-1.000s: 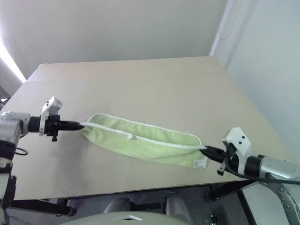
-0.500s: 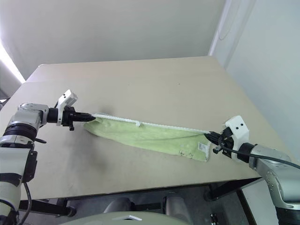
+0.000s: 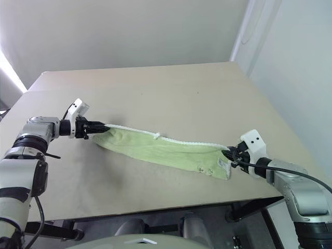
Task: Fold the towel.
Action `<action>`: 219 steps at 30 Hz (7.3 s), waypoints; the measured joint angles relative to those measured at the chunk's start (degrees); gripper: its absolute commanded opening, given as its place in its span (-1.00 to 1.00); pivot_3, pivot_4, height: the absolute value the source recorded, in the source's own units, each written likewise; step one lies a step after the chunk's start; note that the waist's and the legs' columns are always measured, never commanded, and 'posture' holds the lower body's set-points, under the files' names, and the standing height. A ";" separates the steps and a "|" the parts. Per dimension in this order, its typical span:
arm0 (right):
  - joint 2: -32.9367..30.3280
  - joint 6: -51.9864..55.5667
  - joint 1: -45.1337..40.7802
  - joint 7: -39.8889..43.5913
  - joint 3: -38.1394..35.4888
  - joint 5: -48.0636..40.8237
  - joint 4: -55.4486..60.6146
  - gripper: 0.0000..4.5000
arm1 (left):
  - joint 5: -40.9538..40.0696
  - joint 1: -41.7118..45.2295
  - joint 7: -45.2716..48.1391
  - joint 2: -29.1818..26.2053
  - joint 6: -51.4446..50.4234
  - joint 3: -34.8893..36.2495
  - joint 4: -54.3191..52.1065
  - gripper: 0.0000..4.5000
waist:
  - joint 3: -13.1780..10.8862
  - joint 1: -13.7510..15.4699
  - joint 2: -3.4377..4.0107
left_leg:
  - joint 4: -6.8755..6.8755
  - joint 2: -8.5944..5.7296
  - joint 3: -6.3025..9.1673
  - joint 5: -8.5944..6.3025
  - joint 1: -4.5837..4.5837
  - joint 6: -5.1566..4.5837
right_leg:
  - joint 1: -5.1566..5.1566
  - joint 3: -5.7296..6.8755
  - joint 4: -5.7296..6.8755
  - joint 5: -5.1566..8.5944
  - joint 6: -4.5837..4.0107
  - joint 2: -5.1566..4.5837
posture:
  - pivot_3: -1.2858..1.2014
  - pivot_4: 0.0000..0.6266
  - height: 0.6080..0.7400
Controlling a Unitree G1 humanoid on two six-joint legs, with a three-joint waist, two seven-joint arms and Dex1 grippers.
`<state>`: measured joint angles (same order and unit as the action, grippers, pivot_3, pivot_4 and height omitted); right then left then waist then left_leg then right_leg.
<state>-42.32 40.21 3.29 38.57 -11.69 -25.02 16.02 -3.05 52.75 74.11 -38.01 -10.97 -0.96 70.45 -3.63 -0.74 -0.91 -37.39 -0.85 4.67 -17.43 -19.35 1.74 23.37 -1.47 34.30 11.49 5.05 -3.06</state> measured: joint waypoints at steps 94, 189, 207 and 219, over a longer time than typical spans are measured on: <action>6.20 3.87 19.45 -60.56 -12.08 -86.69 -0.56 -0.97 | -7.57 -11.11 11.14 3.86 -4.81 -2.71 -25.47 1.00 | 0.01 0.23 0.11 | 0.15 0.53 -0.09 -0.06 -0.07 -0.12 | -0.12 -0.15 -0.21 -0.09 -0.39 0.50 | 0.03 -1.00 1.00; 17.07 26.97 -26.02 -41.98 19.67 -55.99 -7.24 -0.08 | -7.58 -8.49 5.54 5.48 -3.32 -1.89 -22.19 1.00 | -0.16 -0.09 0.08 | 0.07 0.54 -0.11 -0.15 -0.08 -0.31 | 0.27 -0.18 -0.05 -0.19 -0.45 0.60 | 0.03 -1.00 1.00; 12.68 14.75 -22.41 -25.04 14.61 -35.90 7.01 1.00 | -7.64 -9.76 4.51 4.59 -4.53 -1.40 -23.41 1.00 | -0.16 -0.07 0.08 | 0.10 0.53 -0.11 -0.15 -0.09 -0.31 | 0.27 -0.16 -0.08 -0.24 -0.28 0.60 | 0.03 -1.00 1.00; 13.86 0.31 -17.22 -15.73 27.98 -7.14 -0.11 1.00 | -9.91 -9.90 3.37 1.55 -17.30 0.52 -24.63 1.00 | -0.12 -0.37 0.02 | -0.01 0.53 -0.10 -0.14 -0.02 -0.30 | 0.22 -0.17 0.00 -0.17 -0.44 0.63 | 0.03 -1.00 1.00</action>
<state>-28.46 40.52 -13.93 22.84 16.29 -32.16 15.92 -12.96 42.84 77.48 -36.46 -28.27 -0.44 45.83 -3.75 -1.10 -0.89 -37.40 -0.31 4.57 -17.57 -19.37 1.43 23.59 -1.64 34.30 11.33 4.61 -2.43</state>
